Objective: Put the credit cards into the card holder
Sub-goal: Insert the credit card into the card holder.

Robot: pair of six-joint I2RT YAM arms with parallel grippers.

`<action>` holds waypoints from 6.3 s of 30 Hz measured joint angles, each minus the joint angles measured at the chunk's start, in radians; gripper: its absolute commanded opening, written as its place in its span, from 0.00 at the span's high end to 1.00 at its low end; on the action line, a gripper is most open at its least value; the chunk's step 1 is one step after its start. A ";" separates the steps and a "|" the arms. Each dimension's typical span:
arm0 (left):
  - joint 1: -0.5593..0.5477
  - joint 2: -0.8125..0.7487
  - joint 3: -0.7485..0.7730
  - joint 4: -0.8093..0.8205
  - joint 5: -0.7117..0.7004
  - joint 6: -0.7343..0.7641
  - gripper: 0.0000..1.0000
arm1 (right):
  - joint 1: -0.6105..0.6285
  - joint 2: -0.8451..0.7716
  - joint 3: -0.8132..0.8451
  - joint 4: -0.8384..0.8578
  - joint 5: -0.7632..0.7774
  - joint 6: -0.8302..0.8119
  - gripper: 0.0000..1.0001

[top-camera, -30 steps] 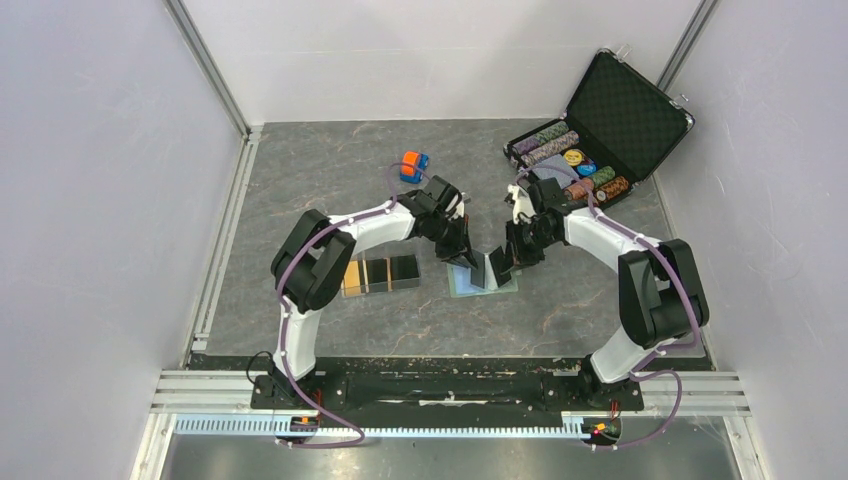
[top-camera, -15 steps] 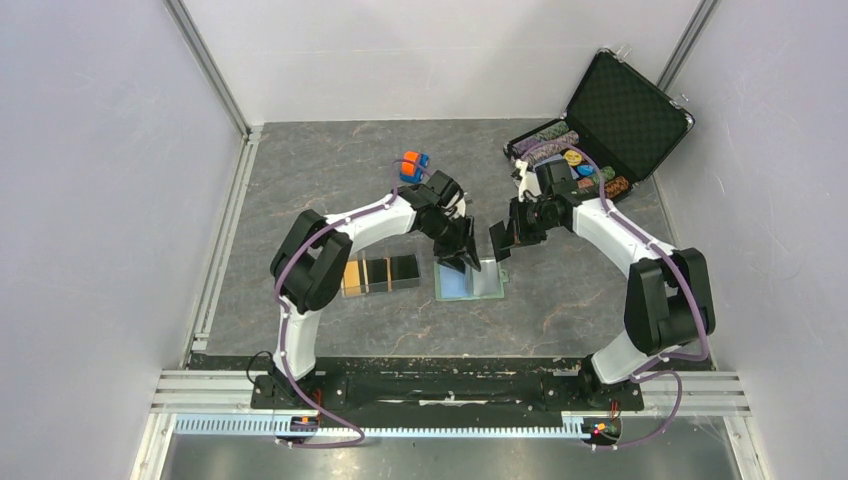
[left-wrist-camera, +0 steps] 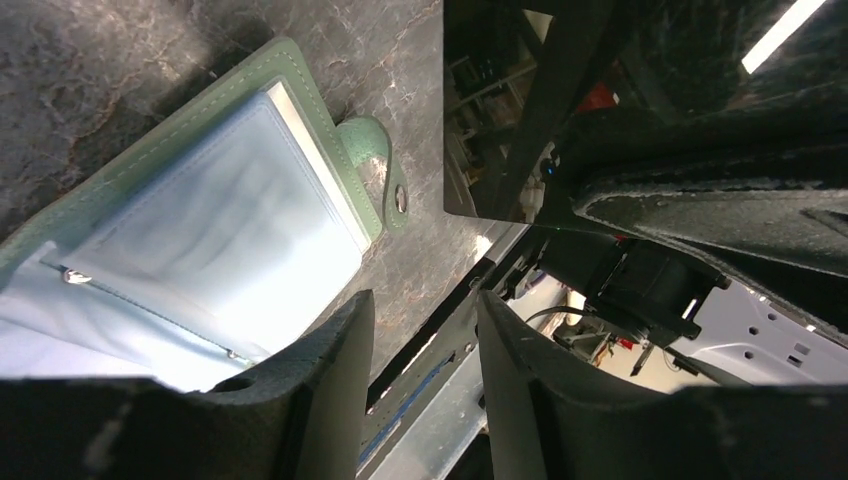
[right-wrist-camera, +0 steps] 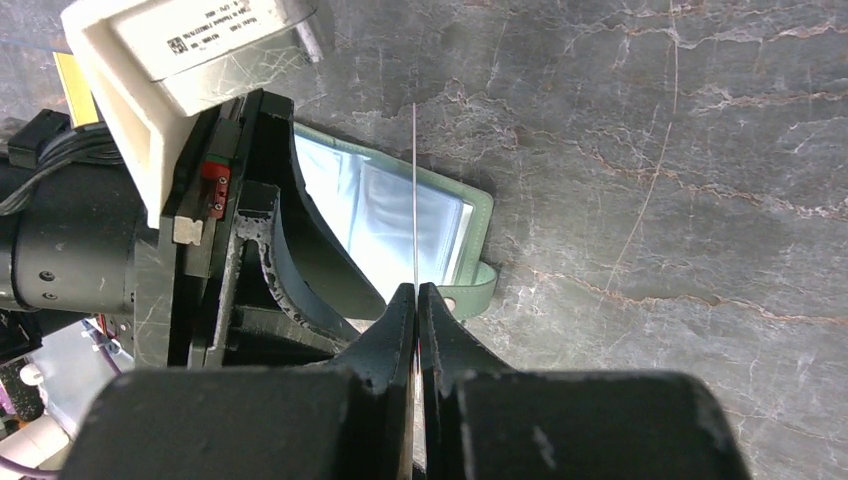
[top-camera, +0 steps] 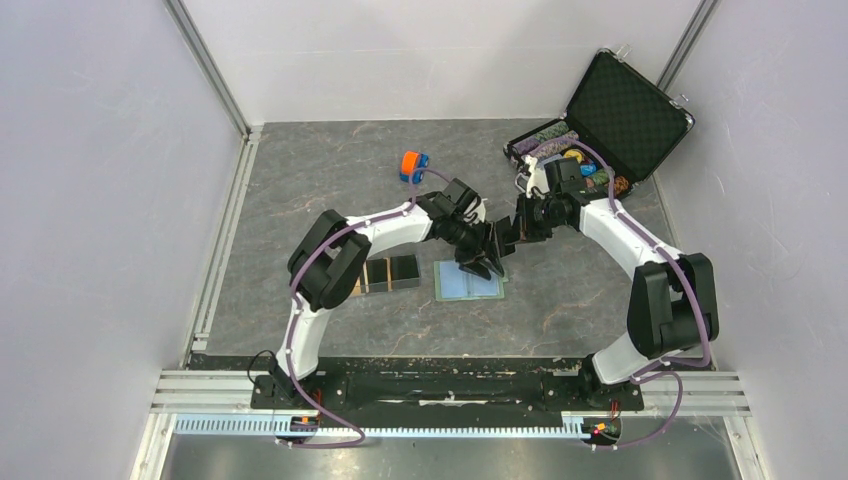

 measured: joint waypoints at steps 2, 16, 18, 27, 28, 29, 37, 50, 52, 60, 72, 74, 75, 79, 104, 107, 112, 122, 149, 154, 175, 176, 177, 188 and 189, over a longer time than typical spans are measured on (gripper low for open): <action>0.003 -0.006 -0.012 0.015 -0.002 0.001 0.53 | 0.003 0.000 -0.004 0.010 -0.008 0.007 1.00; 0.126 -0.170 -0.195 -0.106 -0.195 0.113 0.78 | 0.172 0.019 -0.143 0.185 -0.095 0.139 1.00; 0.130 -0.170 -0.195 -0.150 -0.243 0.145 0.80 | 0.171 0.032 -0.150 0.199 -0.100 0.150 1.00; 0.122 -0.168 -0.194 -0.275 -0.352 0.236 0.90 | 0.169 0.047 -0.224 0.291 -0.132 0.198 1.00; 0.122 -0.167 -0.194 -0.282 -0.361 0.241 0.91 | 0.169 0.050 -0.242 0.306 -0.136 0.206 1.00; 0.122 -0.166 -0.194 -0.287 -0.368 0.243 0.91 | 0.169 0.054 -0.256 0.313 -0.139 0.212 1.00; 0.122 -0.153 -0.193 -0.335 -0.422 0.283 0.96 | 0.168 0.090 -0.292 0.393 -0.162 0.254 1.00; 0.118 -0.122 -0.164 -0.375 -0.411 0.311 0.98 | 0.163 0.171 -0.311 0.539 -0.239 0.321 1.00; 0.118 -0.122 -0.163 -0.375 -0.410 0.316 0.98 | 0.161 0.182 -0.311 0.550 -0.253 0.335 1.00; 0.118 -0.114 -0.156 -0.382 -0.403 0.319 0.98 | 0.151 0.204 -0.311 0.570 -0.274 0.368 1.00; 0.118 -0.099 -0.135 -0.404 -0.399 0.320 0.98 | 0.150 0.214 -0.369 0.718 -0.284 0.448 1.00; 0.118 -0.097 -0.131 -0.408 -0.398 0.320 0.98 | 0.150 0.219 -0.379 0.741 -0.290 0.457 1.00; 0.118 -0.096 -0.130 -0.409 -0.397 0.320 0.98 | 0.150 0.219 -0.383 0.751 -0.292 0.463 1.00; 0.118 -0.092 -0.124 -0.415 -0.394 0.320 0.98 | 0.150 0.222 -0.397 0.783 -0.298 0.481 1.00; 0.095 -0.079 -0.116 -0.404 -0.360 0.319 0.98 | 0.102 0.114 -0.380 0.602 -0.217 0.389 1.00; 0.090 -0.079 -0.116 -0.402 -0.358 0.319 0.98 | 0.087 0.114 -0.379 0.595 -0.218 0.380 1.00; 0.084 -0.077 -0.115 -0.400 -0.352 0.319 0.98 | 0.074 0.126 -0.363 0.594 -0.219 0.372 1.00; 0.082 -0.073 -0.112 -0.402 -0.340 0.319 0.98 | 0.071 0.156 -0.410 0.720 -0.273 0.426 1.00; 0.073 -0.062 -0.100 -0.408 -0.333 0.319 0.98 | 0.071 0.156 -0.455 0.771 -0.314 0.513 1.00; 0.072 -0.061 -0.098 -0.409 -0.333 0.319 0.98 | 0.071 0.201 -0.418 0.739 -0.338 0.477 1.00; 0.066 -0.045 -0.073 -0.438 -0.334 0.319 0.98 | 0.140 0.295 -0.275 0.618 -0.353 0.385 0.61; 0.066 -0.045 -0.072 -0.439 -0.334 0.319 0.98 | 0.145 0.293 -0.264 0.600 -0.349 0.375 0.56; 0.066 -0.044 -0.072 -0.439 -0.334 0.319 0.98 | 0.151 0.291 -0.251 0.578 -0.348 0.363 0.52; 0.060 -0.043 -0.069 -0.430 -0.335 0.319 0.98 | 0.178 0.241 -0.150 0.348 -0.263 0.222 0.22; 0.060 -0.042 -0.068 -0.430 -0.335 0.319 0.98 | 0.178 0.237 -0.138 0.323 -0.250 0.208 0.19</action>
